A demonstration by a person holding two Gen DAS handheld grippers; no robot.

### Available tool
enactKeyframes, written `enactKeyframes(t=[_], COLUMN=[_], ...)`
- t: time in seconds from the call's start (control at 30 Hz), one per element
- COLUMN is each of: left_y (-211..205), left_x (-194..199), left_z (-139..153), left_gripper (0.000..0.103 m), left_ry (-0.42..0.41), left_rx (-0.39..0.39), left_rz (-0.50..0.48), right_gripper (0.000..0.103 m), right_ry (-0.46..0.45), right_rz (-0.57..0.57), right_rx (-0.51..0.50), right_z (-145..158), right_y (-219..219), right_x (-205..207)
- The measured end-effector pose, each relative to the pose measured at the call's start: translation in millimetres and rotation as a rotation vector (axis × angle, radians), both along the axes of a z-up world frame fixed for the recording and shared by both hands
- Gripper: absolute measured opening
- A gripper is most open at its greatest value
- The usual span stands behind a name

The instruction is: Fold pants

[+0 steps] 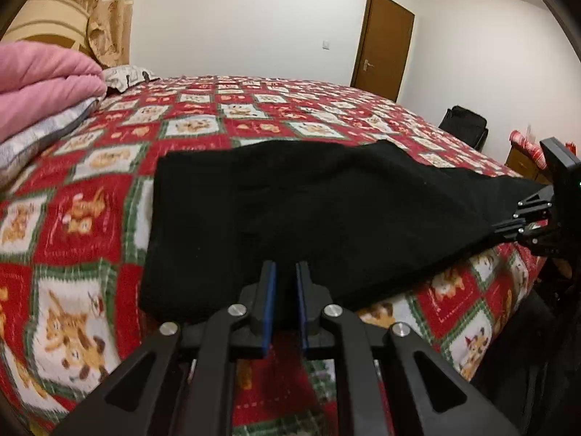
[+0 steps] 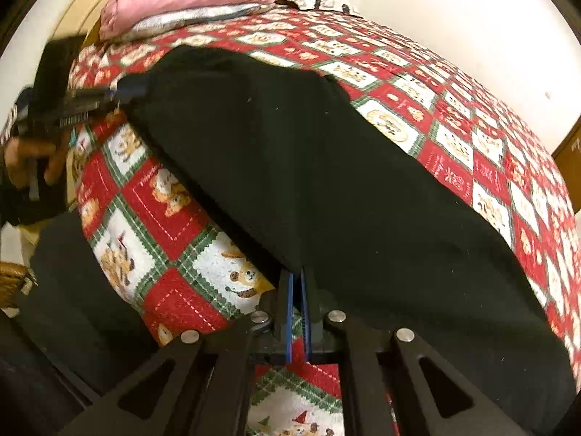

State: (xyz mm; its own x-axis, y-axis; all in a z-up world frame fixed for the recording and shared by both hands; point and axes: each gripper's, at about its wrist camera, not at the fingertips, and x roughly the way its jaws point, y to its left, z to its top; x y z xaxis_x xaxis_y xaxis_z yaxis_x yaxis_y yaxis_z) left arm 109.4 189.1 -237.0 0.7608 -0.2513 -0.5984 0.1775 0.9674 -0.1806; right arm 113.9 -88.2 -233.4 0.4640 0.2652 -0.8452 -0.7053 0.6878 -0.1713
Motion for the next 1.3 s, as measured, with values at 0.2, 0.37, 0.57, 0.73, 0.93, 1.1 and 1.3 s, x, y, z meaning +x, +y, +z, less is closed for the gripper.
enactKeyframes(t=[0.2,0.37,0.57,0.73,0.93,1.1,1.3], left_y=[-4,-28,-77,-131,-213,-276,-337], left_x=[-2,2,27,44,55,63,70], left_z=[11,43,63,62,56,56,48], left_gripper=[0.013,0.027,0.039,0.039,0.039,0.039,0.039], left_ry=[0.0,-0.067,-0.085,-0.055,-0.009,0.017,0.049], left_rx=[-0.009,0.037,0.036,0.03,0.027,0.059,0.101], left_rz=[0.001,-0.034,-0.142,-0.278,-0.465,-0.596,-0.701], right_gripper=[0.06,0.06,0.06,0.06,0.059,0.054,0.05], right_ry=[0.021,0.038,0.021,-0.057,-0.085,-0.107,-0.128], right_rz=[-0.052,-0.134,-0.38,-0.657,-0.949,-1.057,-1.137], right_rx=[0.036,0.122,0.27,0.399,0.507,0.569,0.642], right_z=[3,15,38,65,75,78,75], right_y=[-15,-48,-132,-236,-344,-387,-420], right_x=[5,2,10,1,-16,-23,-31])
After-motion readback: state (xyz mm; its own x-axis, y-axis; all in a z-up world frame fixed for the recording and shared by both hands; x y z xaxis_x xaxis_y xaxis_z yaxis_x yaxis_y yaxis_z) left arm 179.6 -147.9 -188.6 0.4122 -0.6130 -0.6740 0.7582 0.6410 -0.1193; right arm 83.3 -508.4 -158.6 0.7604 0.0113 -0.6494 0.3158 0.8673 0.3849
